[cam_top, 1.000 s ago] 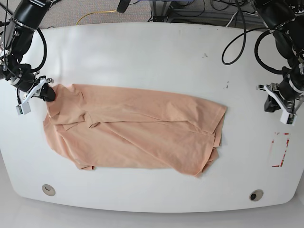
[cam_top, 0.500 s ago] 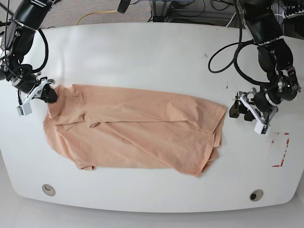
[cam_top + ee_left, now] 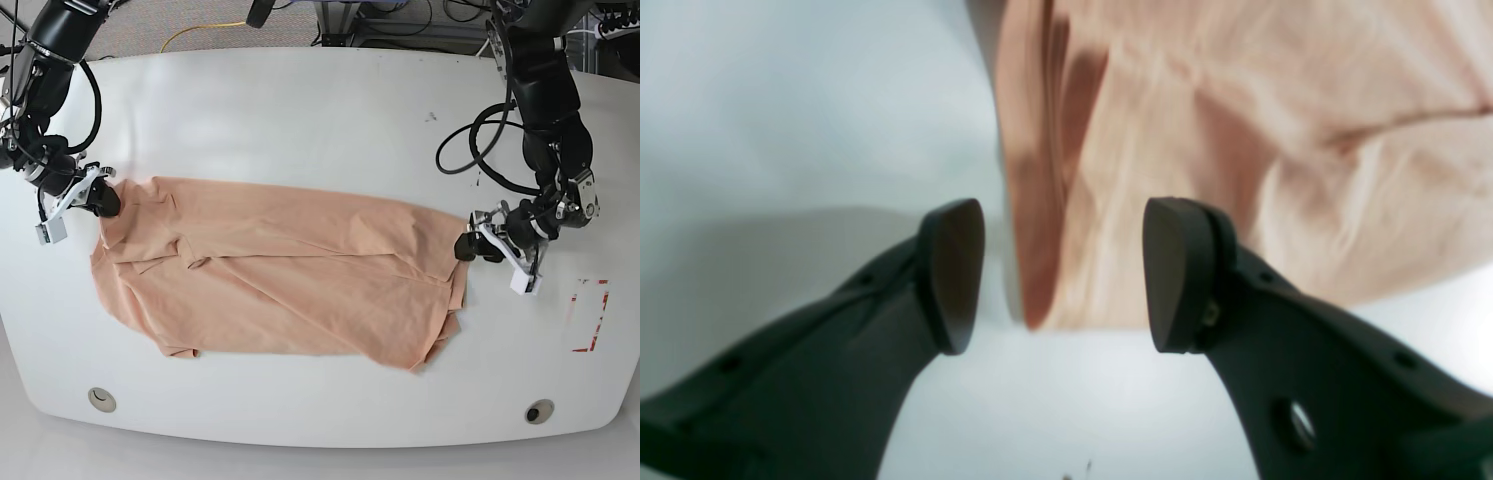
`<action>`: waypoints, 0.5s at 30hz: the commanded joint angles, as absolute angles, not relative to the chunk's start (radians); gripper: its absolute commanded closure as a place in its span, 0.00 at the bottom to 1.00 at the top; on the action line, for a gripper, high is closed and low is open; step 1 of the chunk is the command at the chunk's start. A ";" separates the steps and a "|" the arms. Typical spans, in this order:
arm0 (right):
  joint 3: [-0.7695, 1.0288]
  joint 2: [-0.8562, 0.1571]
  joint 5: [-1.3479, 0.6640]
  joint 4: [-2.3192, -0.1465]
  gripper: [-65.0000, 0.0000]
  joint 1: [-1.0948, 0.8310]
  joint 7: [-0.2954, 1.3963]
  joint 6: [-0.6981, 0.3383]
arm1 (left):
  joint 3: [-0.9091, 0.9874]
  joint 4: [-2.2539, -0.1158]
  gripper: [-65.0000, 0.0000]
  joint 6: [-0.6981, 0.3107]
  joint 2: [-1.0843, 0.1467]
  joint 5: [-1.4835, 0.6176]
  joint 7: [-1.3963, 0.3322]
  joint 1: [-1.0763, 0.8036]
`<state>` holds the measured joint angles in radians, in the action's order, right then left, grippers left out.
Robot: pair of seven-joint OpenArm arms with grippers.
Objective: Fold the T-shirt properly
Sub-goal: 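Move the left gripper to the shirt edge and grasp it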
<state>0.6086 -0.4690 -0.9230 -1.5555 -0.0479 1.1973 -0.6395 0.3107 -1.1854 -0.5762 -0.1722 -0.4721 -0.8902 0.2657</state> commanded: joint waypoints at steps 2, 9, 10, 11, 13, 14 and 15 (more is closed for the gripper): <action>0.618 -0.493 -0.940 -1.569 1.00 -0.036 1.175 -0.645 | 0.291 -1.165 0.45 -0.582 -0.159 -0.493 -0.871 0.291; 0.616 -0.493 -0.940 -1.570 1.00 -0.031 1.175 -0.644 | 0.216 -1.165 0.45 -0.584 -0.156 -0.496 -0.871 0.315; 0.616 -0.493 -0.940 -1.570 1.00 -0.031 1.175 -0.644 | 0.208 -1.162 0.45 -0.584 -0.156 -0.496 -0.871 0.315; 0.616 -0.493 -0.940 -1.570 1.00 -0.031 1.175 -0.645 | 0.203 -1.159 0.45 -0.584 -0.156 -0.496 -0.871 0.315; 0.616 -0.493 -0.940 -1.570 1.00 -0.031 1.175 -0.645 | 0.200 -1.153 0.45 -0.584 -0.156 -0.496 -0.871 0.317; 0.616 -0.493 -0.940 -1.572 1.00 -0.031 1.175 -0.645 | 0.200 -1.155 0.45 -0.584 -0.156 -0.496 -0.871 0.318; 0.616 -0.493 -0.940 -1.573 1.00 -0.031 1.175 -0.645 | 0.200 -1.159 0.45 -0.584 -0.156 -0.496 -0.872 0.317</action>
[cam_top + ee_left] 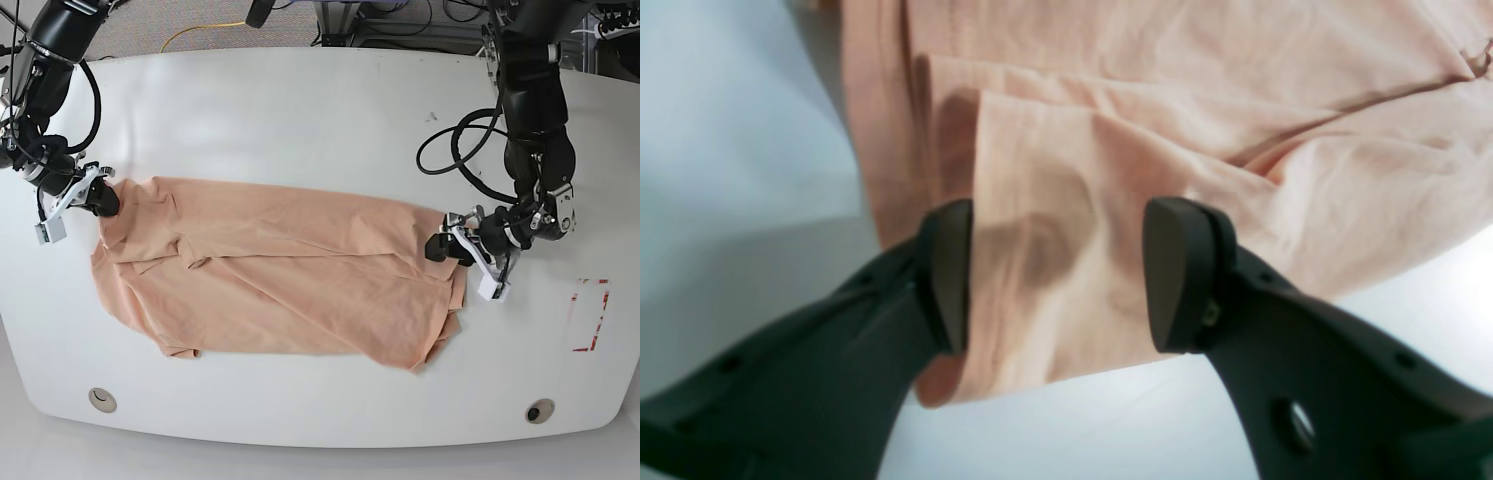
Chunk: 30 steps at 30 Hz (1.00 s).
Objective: Fold the T-shirt properly
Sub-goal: 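Move the left gripper to the shirt edge and grasp it, then pull the grasped shirt edge taut between both grippers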
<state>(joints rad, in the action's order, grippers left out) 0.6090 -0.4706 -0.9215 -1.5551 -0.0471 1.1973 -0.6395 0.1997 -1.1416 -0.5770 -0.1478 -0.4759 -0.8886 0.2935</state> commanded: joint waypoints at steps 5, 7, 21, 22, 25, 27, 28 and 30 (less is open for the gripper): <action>0.616 -0.493 -0.940 -1.570 1.00 -0.031 1.175 -0.645 | 0.200 -1.161 0.69 -0.584 -0.156 -0.496 -0.872 0.315; 0.616 -0.493 -0.940 -1.570 1.00 -0.031 1.175 -0.645 | 0.200 -1.155 0.86 -0.584 -0.156 -0.495 -0.872 0.315; 0.616 -0.496 -0.946 -1.575 1.00 -0.025 1.175 -0.644 | 0.217 -1.230 1.00 -0.590 -0.199 -0.499 -0.954 0.283; 0.616 -0.498 -0.946 -1.575 1.00 -0.010 1.175 -0.644 | 0.240 -1.267 1.00 -0.590 -0.199 -0.499 -0.975 0.280; 0.616 -0.501 -0.944 -1.575 1.00 0.008 1.175 -0.645 | 0.306 -1.334 1.00 -0.590 -0.199 -0.499 -1.046 0.277; 0.616 -0.507 -0.943 -1.575 1.00 0.016 1.175 -0.645 | 0.346 -1.362 1.00 -0.591 -0.199 -0.499 -1.092 0.268; 0.616 -0.510 -0.941 -1.570 1.00 0.035 1.175 -0.645 | 0.378 -1.382 1.00 -0.602 -0.199 -0.499 -1.124 0.268; 0.616 -0.512 -0.940 -1.569 1.00 0.048 1.175 -0.644 | 0.412 -1.411 1.00 -0.633 -0.199 -0.499 -1.167 0.268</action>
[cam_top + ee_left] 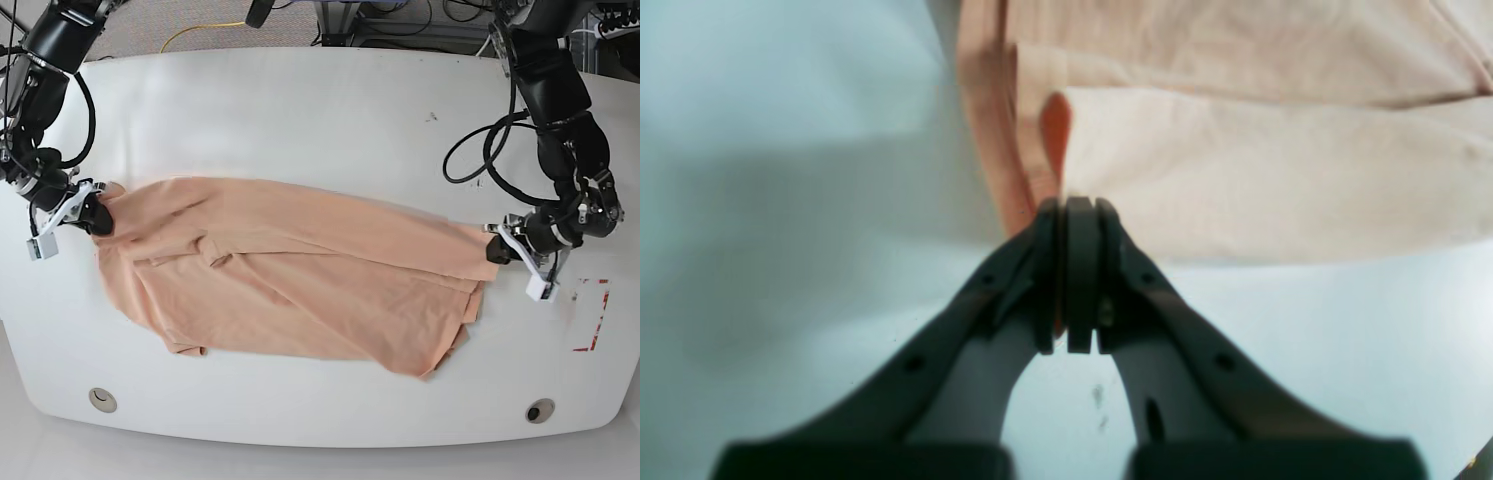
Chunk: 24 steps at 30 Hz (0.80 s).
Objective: Fold the T-shirt properly
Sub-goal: 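Pull the grasped shirt edge taut between both grippers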
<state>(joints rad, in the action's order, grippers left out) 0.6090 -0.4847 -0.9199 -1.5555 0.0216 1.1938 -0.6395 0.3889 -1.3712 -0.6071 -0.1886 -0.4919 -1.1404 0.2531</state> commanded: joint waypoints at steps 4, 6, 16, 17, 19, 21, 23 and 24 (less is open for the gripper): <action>0.615 -0.515 -0.940 -1.569 1.00 0.065 1.175 -0.642 | 0.479 -1.511 1.00 -0.679 -0.202 -0.498 -1.253 0.268; 0.611 -0.515 -0.940 -1.569 1.00 0.084 1.175 -0.642 | 0.513 -1.567 1.00 -0.684 -0.216 -0.498 -1.291 0.266; 0.608 -0.529 -0.940 -1.569 1.00 0.133 1.176 -0.645 | 0.552 -1.804 1.00 -0.698 -0.222 -0.498 -1.339 0.274; 0.607 -0.536 -0.940 -1.569 1.00 0.151 1.176 -0.645 | 0.549 -1.816 1.00 -0.698 -0.222 -0.498 -1.339 0.277; 0.587 -0.545 -0.940 -1.569 1.00 0.193 1.176 -0.647 | 0.541 -1.844 1.00 -0.698 -0.220 -0.498 -1.339 0.312; 0.561 -0.558 -0.940 -1.569 1.00 0.228 1.176 -0.647 | 0.527 -1.850 1.00 -0.698 -0.220 -0.498 -1.340 0.341; 0.549 -0.576 -0.940 -1.569 1.00 0.259 1.176 -0.647 | 0.513 -1.847 1.00 -0.698 -0.222 -0.493 -1.340 0.360; 0.549 -0.584 -0.940 -1.567 1.00 0.269 1.176 -0.647 | 0.504 -1.844 1.00 -0.698 -0.222 -0.492 -1.340 0.363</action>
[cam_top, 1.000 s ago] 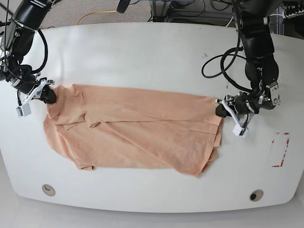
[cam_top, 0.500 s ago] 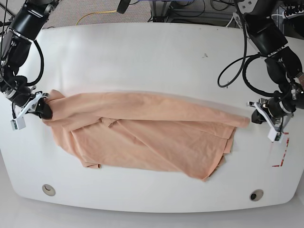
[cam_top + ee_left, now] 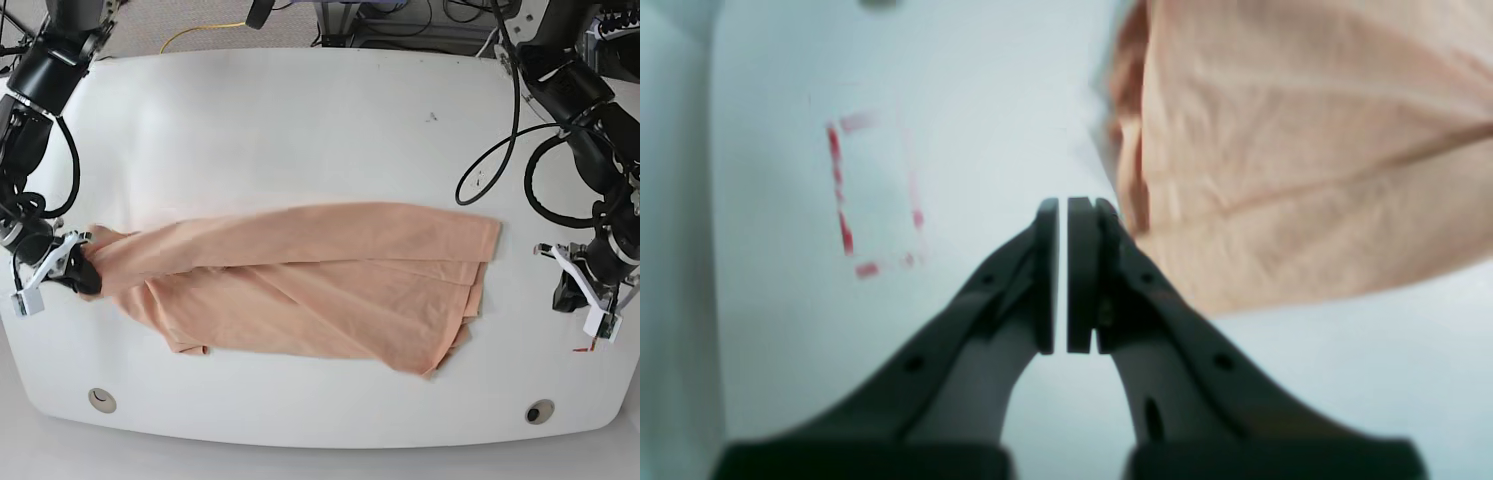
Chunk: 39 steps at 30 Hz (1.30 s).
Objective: Fold the T-shirt properly
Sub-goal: 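Pull the grasped shirt edge taut between both grippers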
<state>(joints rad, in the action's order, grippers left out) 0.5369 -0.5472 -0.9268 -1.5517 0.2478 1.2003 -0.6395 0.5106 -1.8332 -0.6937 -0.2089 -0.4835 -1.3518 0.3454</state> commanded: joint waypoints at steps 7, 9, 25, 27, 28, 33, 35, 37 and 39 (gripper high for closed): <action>0.545 -0.587 -0.940 -1.567 1.00 0.271 1.176 -0.647 | 0.478 -1.764 0.68 -0.598 -0.222 -0.492 -1.336 0.312; 0.545 -0.584 -0.940 -1.567 1.00 0.263 1.176 -0.647 | 0.478 -1.712 0.49 -0.579 -0.217 -0.493 -1.325 0.298; 0.549 -0.532 -0.941 -1.569 1.00 0.197 1.176 -0.647 | 0.470 -1.397 0.40 -0.575 -0.137 -0.495 -1.161 0.231; 0.549 -0.532 -0.941 -1.569 1.00 0.194 1.176 -0.647 | 0.444 -1.365 0.40 -0.575 -0.139 -0.495 -1.135 0.231; 0.549 -0.532 -0.941 -1.569 1.00 0.193 1.176 -0.647 | 0.420 -1.348 0.40 -0.575 -0.140 -0.498 -1.119 0.231; 0.549 -0.530 -0.941 -1.569 1.00 0.193 1.176 -0.647 | 0.341 -1.305 0.40 -0.576 -0.142 -0.498 -1.079 0.231; 0.550 -0.530 -0.941 -1.569 1.00 0.191 1.176 -0.647 | 0.331 -1.285 0.40 -0.576 -0.137 -0.498 -1.079 0.232; 0.550 -0.530 -0.941 -1.569 1.00 0.191 1.176 -0.647 | 0.329 -1.254 0.41 -0.576 -0.136 -0.498 -1.078 0.234; 0.550 -0.530 -0.941 -1.569 1.00 0.191 1.176 -0.647 | 0.329 -1.234 0.41 -0.576 -0.134 -0.498 -1.078 0.239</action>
<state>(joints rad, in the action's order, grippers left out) 0.5423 -0.5072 -0.9218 -1.5505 0.1696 1.2045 -0.6437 0.3302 -1.2396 -0.5755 -0.1276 -0.4969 -1.0733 0.2161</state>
